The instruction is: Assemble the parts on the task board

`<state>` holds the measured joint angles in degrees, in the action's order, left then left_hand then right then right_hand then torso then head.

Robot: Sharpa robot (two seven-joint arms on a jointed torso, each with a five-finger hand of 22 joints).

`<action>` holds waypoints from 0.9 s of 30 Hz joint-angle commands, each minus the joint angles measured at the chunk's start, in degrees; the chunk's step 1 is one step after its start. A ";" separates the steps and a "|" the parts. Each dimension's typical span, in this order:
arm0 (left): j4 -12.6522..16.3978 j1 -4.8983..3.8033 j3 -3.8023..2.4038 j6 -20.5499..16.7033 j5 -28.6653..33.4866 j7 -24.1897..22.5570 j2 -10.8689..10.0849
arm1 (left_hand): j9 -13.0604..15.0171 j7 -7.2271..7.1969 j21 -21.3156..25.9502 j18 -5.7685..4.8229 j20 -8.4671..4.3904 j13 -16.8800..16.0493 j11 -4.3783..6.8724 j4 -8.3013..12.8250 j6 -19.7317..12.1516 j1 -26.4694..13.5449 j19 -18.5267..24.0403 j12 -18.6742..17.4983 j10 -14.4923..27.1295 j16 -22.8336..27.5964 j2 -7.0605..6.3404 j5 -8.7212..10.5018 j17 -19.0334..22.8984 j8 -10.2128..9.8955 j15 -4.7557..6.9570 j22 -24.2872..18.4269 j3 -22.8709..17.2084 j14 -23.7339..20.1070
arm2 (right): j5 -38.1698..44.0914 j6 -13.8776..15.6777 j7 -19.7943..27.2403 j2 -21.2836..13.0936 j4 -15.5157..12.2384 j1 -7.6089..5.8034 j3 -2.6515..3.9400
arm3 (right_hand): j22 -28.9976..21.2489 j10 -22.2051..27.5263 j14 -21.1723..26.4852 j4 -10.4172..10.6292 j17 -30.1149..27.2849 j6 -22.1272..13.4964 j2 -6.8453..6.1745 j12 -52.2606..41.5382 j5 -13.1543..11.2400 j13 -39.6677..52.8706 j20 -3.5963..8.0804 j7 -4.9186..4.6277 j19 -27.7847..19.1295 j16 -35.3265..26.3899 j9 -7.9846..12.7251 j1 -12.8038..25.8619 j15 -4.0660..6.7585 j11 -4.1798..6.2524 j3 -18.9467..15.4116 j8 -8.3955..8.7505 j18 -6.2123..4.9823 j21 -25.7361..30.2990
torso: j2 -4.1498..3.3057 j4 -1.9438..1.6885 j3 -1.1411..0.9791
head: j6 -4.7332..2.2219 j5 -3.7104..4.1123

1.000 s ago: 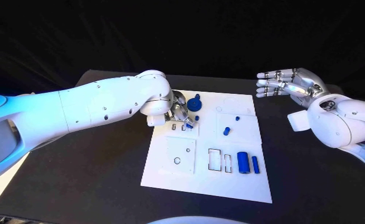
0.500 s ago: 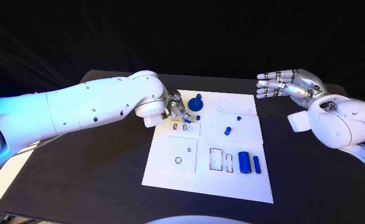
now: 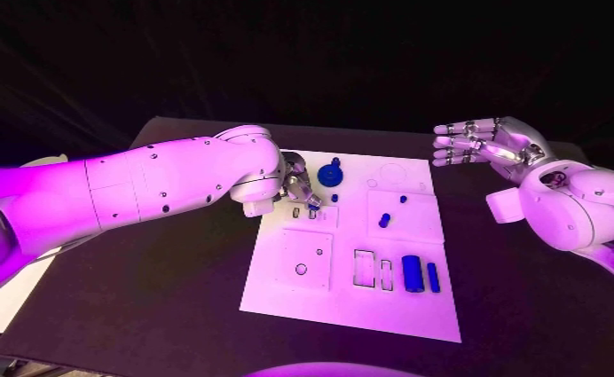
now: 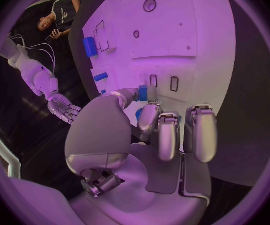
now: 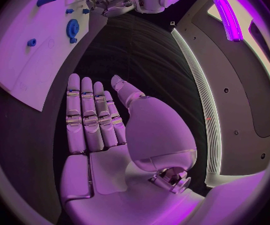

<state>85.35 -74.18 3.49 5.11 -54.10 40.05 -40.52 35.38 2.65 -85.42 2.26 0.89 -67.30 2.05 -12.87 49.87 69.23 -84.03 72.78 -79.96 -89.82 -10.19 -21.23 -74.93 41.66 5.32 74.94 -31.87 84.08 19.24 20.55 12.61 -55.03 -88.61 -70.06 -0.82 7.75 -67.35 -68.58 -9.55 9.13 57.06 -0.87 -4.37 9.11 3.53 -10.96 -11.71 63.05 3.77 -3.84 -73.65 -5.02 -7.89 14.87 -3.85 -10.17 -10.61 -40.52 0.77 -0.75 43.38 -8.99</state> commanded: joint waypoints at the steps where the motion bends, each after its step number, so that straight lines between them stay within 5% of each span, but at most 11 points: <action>1: 0.00 0.09 0.01 3.14 -2.18 2.57 0.21 | 0.11 -0.32 -0.17 -0.49 0.04 -0.01 -0.05 10.27 0.15 -0.37 -2.73 -0.04 -0.22 -0.18 0.27 -0.10 -15.07 0.33 -0.12 7.27 -10.44 5.92 | 0.73 -1.02 0.11 0.13 -0.04 0.04 0.00 | -0.10 -0.13 -0.34 0.47 -0.11 0.23 -0.15 0.07 0.30 -0.03 -0.02 -0.13 0.55 -0.09 0.02 0.64 -0.21 -0.05 -0.01 0.20 -0.37 0.31 | -0.02 0.06 0.05 | 0.22 0.05; 27: -1.91 0.50 0.04 6.59 -4.38 2.76 1.44 | 0.20 -0.34 -0.14 -0.49 0.06 0.79 -0.06 10.45 0.21 -0.87 -2.68 -0.64 0.05 -0.18 0.28 0.00 -15.07 0.41 -0.16 7.23 -10.40 5.92 | 0.73 -1.45 0.25 0.63 0.25 0.13 0.00 | -0.82 0.05 -0.35 0.93 -0.91 0.08 -0.27 0.13 1.79 -0.03 -0.11 -0.22 0.90 -0.13 0.05 1.15 -0.30 -0.14 0.00 0.23 -0.36 1.19 | -0.03 0.13 0.01 | 1.19 0.01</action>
<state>83.47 -73.69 3.55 10.35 -57.72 40.06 -39.21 35.51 2.70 -85.42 2.26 0.90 -66.60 2.05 -11.71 50.11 68.50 -84.03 72.52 -79.95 -89.82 -10.48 -21.01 -74.92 41.87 5.32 74.93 -33.03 84.08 19.50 20.14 12.58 -54.48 -88.35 -69.98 -0.83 6.98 -67.35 -68.78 -8.92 8.26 57.06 -1.13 -4.37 10.77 3.53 -11.17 -11.71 63.66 3.77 -3.84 -72.89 -5.22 -7.89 14.87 -3.85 -10.17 -9.76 -40.58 0.87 -0.70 44.52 -8.92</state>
